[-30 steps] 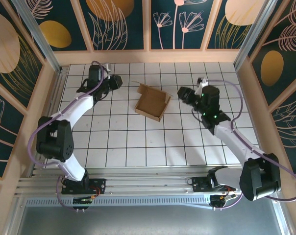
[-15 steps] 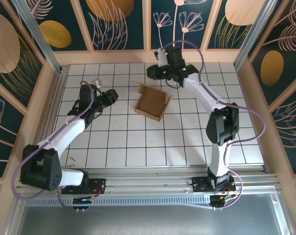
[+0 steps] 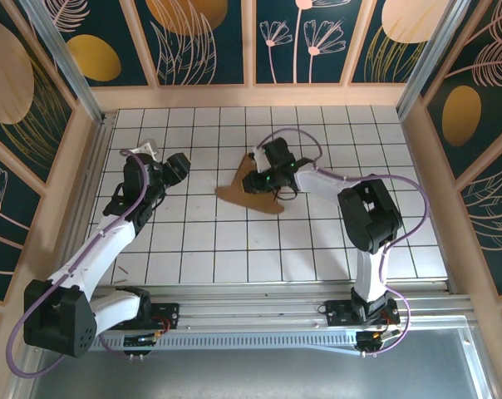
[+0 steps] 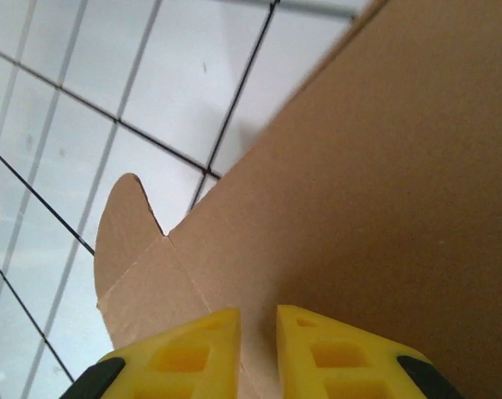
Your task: Fold the paper box
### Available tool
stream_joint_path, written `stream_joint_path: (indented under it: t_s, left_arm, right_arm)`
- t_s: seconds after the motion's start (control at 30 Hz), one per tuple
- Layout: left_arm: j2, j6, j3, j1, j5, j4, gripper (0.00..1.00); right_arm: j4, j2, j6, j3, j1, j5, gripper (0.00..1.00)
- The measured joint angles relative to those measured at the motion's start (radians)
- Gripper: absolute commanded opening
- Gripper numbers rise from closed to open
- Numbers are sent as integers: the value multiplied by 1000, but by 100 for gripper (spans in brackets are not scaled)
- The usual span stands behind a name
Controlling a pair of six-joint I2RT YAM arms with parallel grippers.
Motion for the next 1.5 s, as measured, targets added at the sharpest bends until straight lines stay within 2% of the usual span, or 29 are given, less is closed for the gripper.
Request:
stream_joint_path:
  t_s: [0.17,0.3,0.37,0.43,0.47,0.5,0.57,0.7,0.83,0.93,1.07,1.17,1.23,1.4,1.5]
  left_arm:
    - [0,-4,-34,0,-6,0,68]
    - [0,-17,-47,0,6,0,82]
    - [13,-3,-44,0,35,3,88]
    - [69,32,-8,0,82,-23,88]
    - [120,54,34,0,111,-49,88]
    - [169,73,74,0,135,-70,88]
    - [277,103,156,0,200,-85,88]
    - [375,124,208,0,293,-93,89]
    - [514,171,331,-9,386,-127,91]
    - [666,229,483,-32,418,-173,92]
    - [826,281,624,-52,465,-240,92]
    - [881,287,640,-54,520,-252,92]
    - [907,286,640,-56,562,-254,92]
    - [956,282,653,-75,615,-252,91]
    - [975,274,653,-89,647,-238,92]
  right_arm:
    - [98,-41,-20,-74,25,90,30]
    - [102,-72,-64,-87,35,165,42]
    - [86,-112,-73,-87,36,195,58]
    - [73,-175,-53,-87,26,220,74]
    - [73,-216,-32,-88,10,217,92]
    - [79,-255,-7,-90,-12,211,99]
    - [101,-343,15,-110,-66,214,99]
    - [79,-437,-17,-133,-113,241,99]
    - [48,-402,18,-132,-208,113,99]
    - [53,-330,124,-142,-284,76,93]
    - [93,-274,298,-232,-255,63,92]
    - [139,-244,399,-287,-204,57,91]
    - [183,-226,457,-314,-179,53,86]
    - [299,-176,551,-351,-171,23,64]
    - [348,-147,576,-361,-171,19,56]
